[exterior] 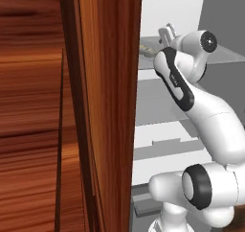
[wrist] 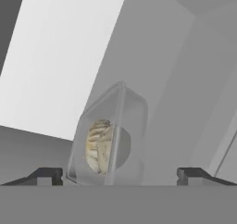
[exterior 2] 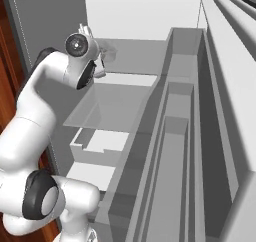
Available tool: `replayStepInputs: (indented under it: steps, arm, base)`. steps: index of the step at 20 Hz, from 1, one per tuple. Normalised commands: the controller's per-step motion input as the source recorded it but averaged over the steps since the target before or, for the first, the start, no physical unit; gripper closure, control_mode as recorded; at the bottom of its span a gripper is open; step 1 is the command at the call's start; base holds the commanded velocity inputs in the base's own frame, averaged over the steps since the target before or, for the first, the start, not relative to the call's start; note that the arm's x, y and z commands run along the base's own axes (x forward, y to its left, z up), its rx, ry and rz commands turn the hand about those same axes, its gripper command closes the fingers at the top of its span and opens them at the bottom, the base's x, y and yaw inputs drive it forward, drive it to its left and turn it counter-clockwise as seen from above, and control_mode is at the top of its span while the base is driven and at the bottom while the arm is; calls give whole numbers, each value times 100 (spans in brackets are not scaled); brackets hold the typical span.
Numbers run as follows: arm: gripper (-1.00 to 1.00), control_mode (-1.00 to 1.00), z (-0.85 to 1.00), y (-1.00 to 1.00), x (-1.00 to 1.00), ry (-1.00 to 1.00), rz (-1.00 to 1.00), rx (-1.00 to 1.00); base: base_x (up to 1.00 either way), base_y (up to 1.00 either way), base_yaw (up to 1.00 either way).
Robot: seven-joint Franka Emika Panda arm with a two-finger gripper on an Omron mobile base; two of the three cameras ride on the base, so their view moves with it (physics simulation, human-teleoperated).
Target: Place two dumplings into each of the tupperware containers and then place the containers in the fridge.
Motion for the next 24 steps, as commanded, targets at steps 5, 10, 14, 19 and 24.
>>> replayStepInputs:
  steps: [5,10,14,19,24]
  arm:
    - [-100,-100,7,-4,-5,0,0,0]
    - [-100,-100,5,-2,-14,0,0,0]
    - [-100,-100,17,-13,-97,0,0,-1]
    - [-100,-100,38,-10,-100,0,-1,0]
    - [-100,-100,26,0,-100,0,-2,0]
  base:
    - [0,0,0]
    - [0,0,0]
    - [0,0,0]
    - [0,0,0]
    - [0,0,0]
